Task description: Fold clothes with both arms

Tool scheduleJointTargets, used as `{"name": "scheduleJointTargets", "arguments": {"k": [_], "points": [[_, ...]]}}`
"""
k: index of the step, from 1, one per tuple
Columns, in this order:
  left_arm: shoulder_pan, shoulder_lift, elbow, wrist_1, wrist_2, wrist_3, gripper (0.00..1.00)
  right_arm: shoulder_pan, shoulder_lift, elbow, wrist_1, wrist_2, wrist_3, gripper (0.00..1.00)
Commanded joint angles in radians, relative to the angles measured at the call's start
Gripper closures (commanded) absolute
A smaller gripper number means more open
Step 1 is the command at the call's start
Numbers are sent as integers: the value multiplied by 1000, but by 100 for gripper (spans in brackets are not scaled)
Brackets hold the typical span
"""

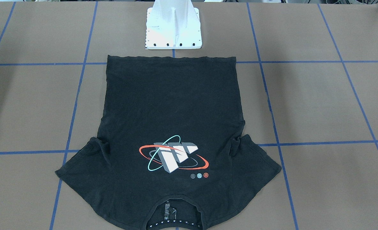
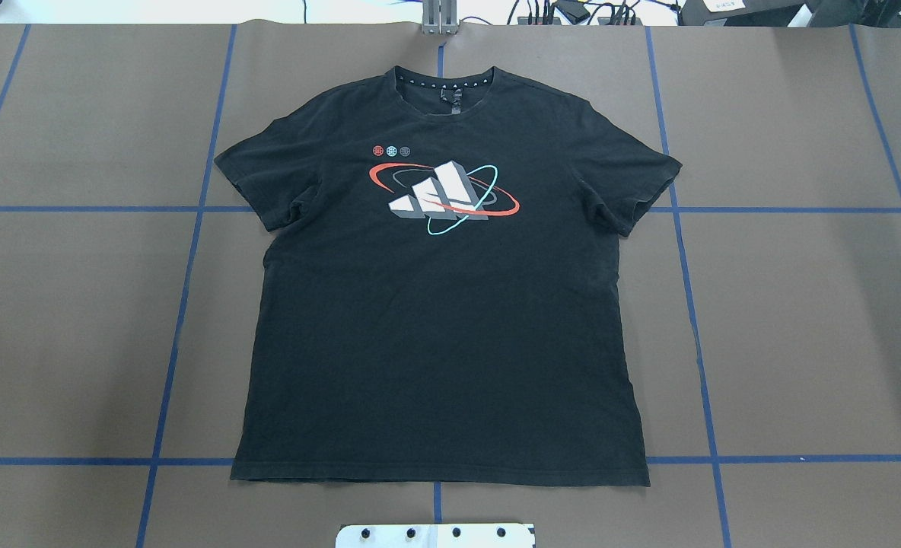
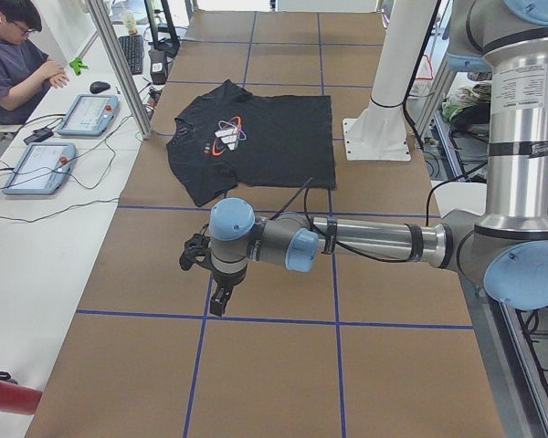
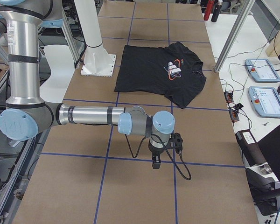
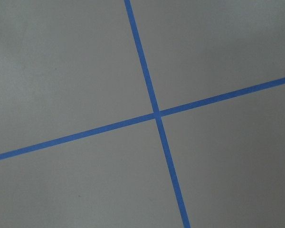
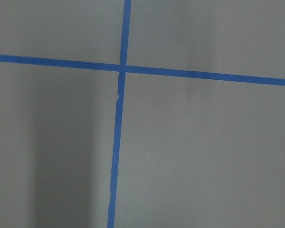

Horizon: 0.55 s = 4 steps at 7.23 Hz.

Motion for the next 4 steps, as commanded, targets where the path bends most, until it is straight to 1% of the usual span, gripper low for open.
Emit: {"name": "scheduleJointTargets", "arguments": {"k": [1, 3, 4], "points": [[0, -6, -15, -3, 4, -4, 0, -4, -2, 1, 86, 2, 0, 0], [0, -29, -25, -64, 7, -1, 0, -13, -2, 0, 209, 1, 7, 0], [2, -59, -13, -117, 37, -4, 0, -26, 3, -2, 261, -6, 7, 0]]}}
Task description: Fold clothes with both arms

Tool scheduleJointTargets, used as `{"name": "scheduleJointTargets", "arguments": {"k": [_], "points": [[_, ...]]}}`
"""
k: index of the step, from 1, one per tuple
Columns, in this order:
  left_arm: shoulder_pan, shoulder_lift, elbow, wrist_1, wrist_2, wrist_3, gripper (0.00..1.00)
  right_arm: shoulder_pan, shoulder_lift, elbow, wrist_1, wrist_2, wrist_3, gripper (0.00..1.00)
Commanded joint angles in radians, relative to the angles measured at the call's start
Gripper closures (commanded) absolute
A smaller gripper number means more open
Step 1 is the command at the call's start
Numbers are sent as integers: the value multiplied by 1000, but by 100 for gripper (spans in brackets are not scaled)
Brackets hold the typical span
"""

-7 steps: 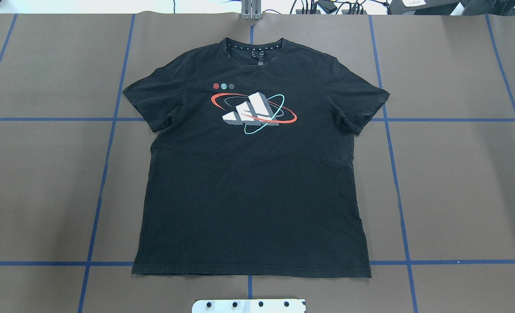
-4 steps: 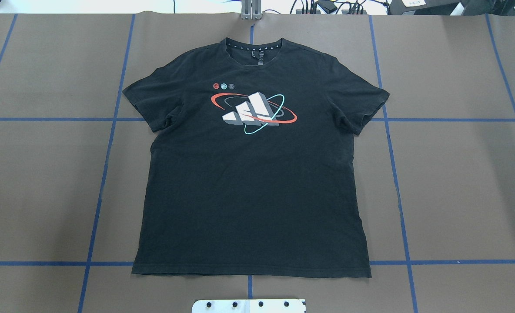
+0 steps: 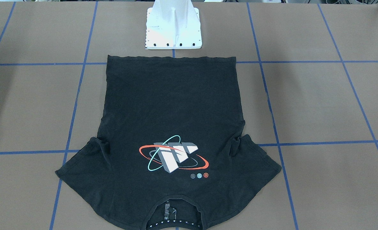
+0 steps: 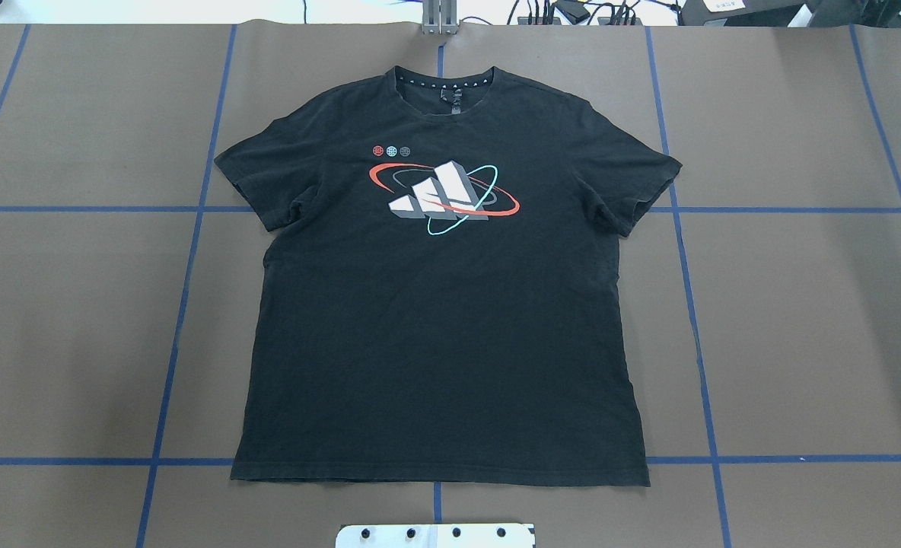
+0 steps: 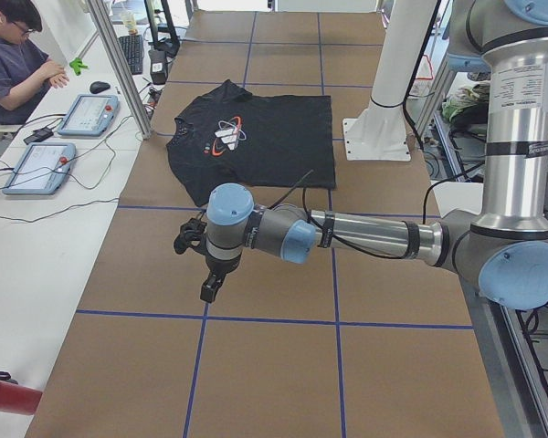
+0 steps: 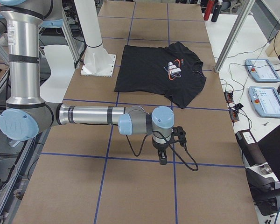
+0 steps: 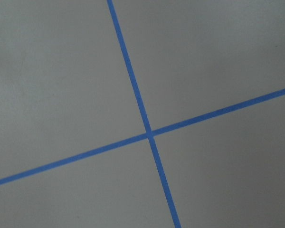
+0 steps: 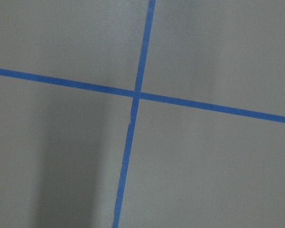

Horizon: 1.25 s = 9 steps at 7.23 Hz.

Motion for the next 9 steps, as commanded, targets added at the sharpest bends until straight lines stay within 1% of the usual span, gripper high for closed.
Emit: {"name": "scheduleJointTargets", "arguments": {"k": [1, 2, 3, 4, 5, 6, 7, 8, 9], "points": [[1, -69, 12, -79, 40, -14, 0, -12, 35, -6, 122, -8, 2, 0], [3, -96, 9, -113, 43, -11, 0, -12, 51, -6, 125, -10, 18, 0], [6, -124, 16, -239, 51, -11, 0, -15, 81, -12, 125, -10, 82, 0], [6, -158, 37, -318, 42, -46, 0, -27, 98, -14, 127, -11, 98, 0], [6, -191, 42, -326, 36, -156, 0, -29, 109, -22, 127, -8, 101, 0], [28, -198, 47, -381, 36, -277, 0, -34, 118, -28, 132, -4, 103, 0], [115, -198, 76, -488, 43, -348, 0, -52, 137, -26, 132, -2, 104, 0], [181, -215, 134, -561, 47, -403, 0, -101, 163, -26, 133, -5, 103, 0], [243, -271, 190, -595, 47, -424, 0, -130, 189, -34, 132, -2, 141, 0]]}}
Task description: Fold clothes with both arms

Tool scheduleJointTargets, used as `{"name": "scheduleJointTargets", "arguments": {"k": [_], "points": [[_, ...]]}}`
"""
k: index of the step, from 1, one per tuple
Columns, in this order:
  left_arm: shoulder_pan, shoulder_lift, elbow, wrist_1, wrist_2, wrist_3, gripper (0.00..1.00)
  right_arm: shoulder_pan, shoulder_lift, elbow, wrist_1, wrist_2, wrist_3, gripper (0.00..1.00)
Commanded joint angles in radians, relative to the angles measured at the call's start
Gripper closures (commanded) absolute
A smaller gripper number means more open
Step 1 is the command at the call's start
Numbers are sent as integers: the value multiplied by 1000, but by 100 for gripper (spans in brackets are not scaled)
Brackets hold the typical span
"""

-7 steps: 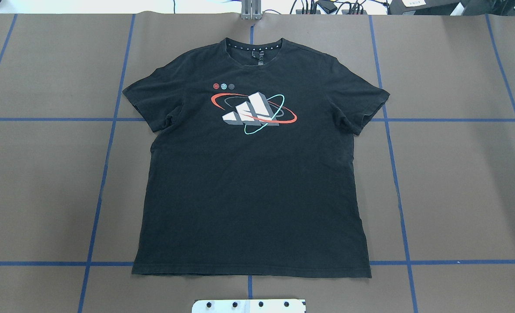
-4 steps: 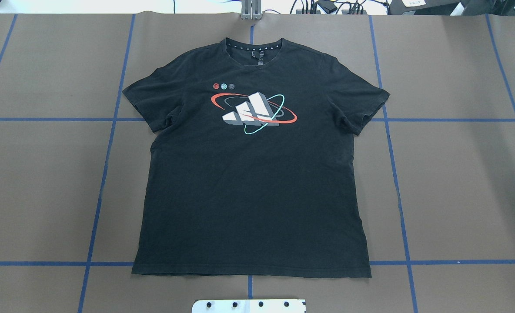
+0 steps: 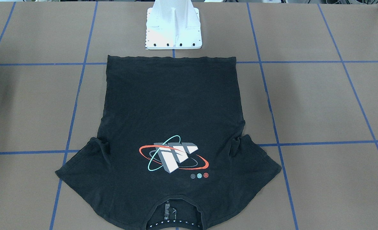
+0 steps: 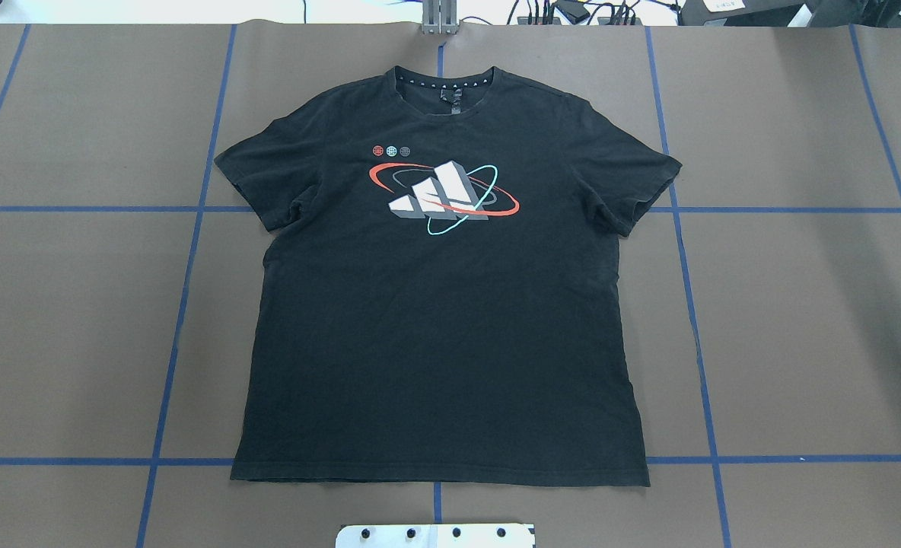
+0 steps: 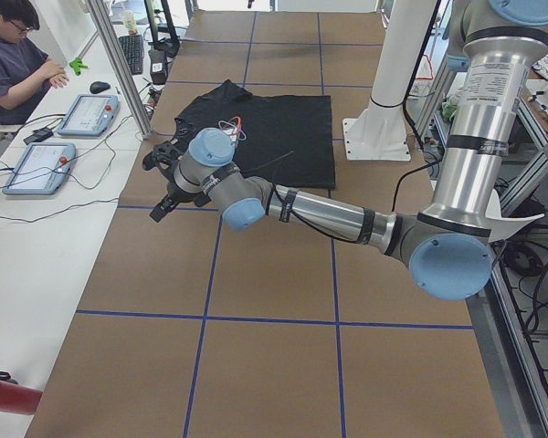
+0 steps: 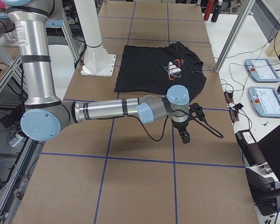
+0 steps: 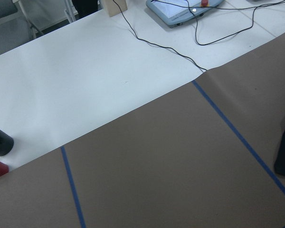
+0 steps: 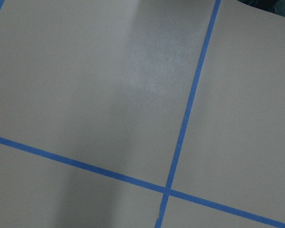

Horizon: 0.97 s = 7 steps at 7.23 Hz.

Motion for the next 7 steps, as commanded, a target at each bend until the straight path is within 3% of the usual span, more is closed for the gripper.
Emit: {"name": "scheduleJointTargets", "arguments": {"k": [1, 2, 3, 4, 7], "points": [[113, -98, 110, -71, 13, -106, 0, -74, 50, -4, 1, 2, 125, 0], [142, -114, 121, -106, 127, -226, 0, -109, 72, 9, 4, 2, 232, 0], [247, -122, 145, -175, 257, -384, 0, -154, 76, -3, 82, 0, 326, 0], [321, -155, 194, -203, 343, -472, 0, -192, 76, -9, 142, -3, 395, 0], [467, -249, 358, -205, 563, -606, 0, -229, 79, -4, 153, -8, 460, 0]]}}
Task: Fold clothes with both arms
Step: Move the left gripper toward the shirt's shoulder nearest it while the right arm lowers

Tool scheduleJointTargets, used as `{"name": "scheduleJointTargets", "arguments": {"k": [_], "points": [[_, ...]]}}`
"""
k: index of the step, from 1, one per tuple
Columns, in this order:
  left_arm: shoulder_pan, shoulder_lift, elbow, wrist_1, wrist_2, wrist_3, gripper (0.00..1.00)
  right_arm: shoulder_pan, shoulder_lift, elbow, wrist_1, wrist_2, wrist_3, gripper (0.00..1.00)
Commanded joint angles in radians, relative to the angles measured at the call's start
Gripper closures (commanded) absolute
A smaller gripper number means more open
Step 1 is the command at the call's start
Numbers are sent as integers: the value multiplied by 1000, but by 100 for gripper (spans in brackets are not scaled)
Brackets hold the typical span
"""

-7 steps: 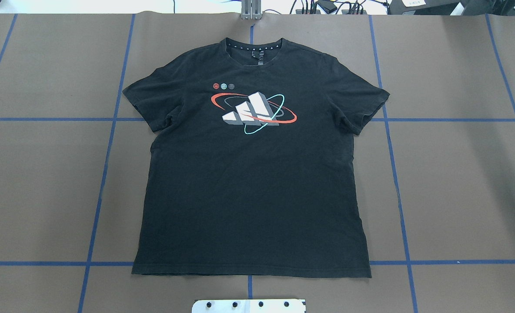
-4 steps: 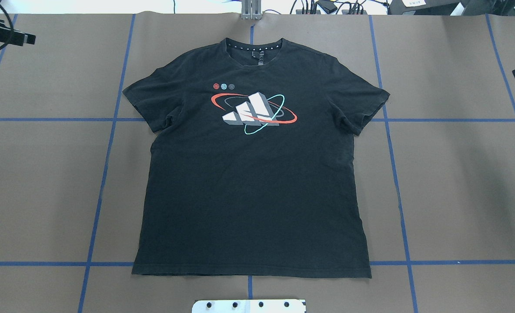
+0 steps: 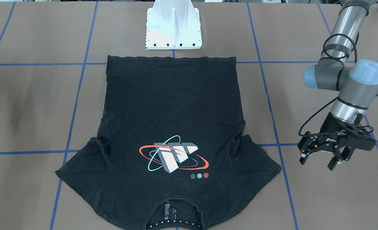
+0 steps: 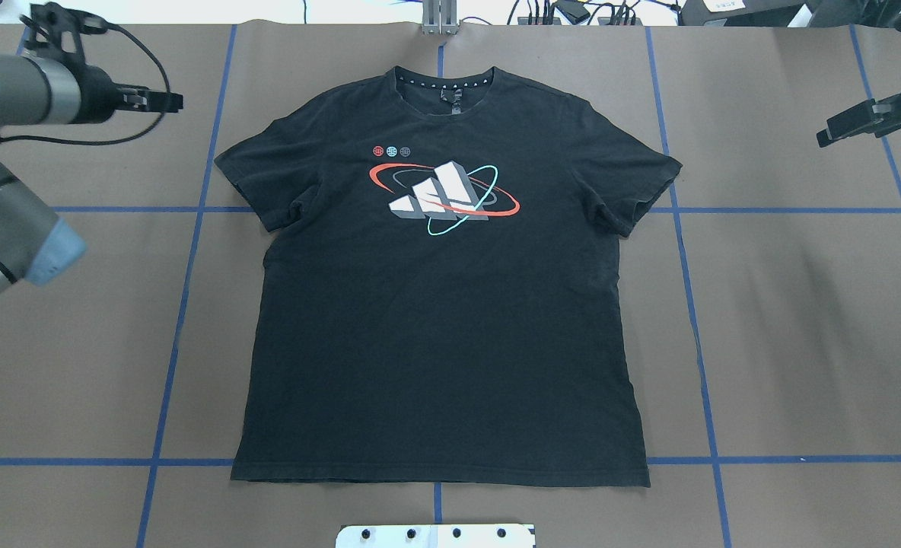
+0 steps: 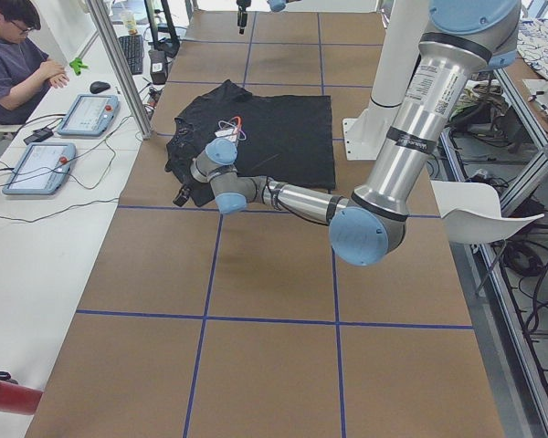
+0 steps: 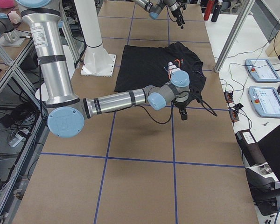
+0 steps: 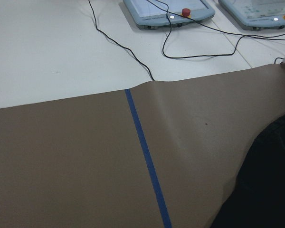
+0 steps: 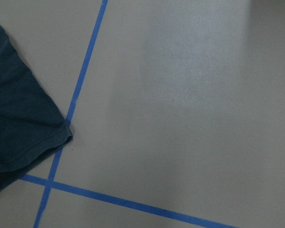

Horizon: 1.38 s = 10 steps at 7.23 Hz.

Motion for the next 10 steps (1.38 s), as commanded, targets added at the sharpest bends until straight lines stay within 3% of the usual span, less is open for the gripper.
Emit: {"name": "scheduleJointTargets", "arguments": {"k": [1, 3, 4, 7, 10], "points": [[99, -51, 112, -29, 143, -63, 0, -14, 2, 1, 5, -1, 20, 0], [141, -72, 171, -102, 175, -92, 6, -14, 2, -1, 7, -1, 20, 0], [149, -72, 174, -102, 182, -92, 22, -14, 2, -2, 7, -1, 20, 0], [161, -71, 179, -103, 181, -91, 52, -14, 2, -2, 7, -1, 20, 0], [161, -71, 179, -102, 181, -91, 58, -14, 2, -2, 7, -1, 20, 0]]}}
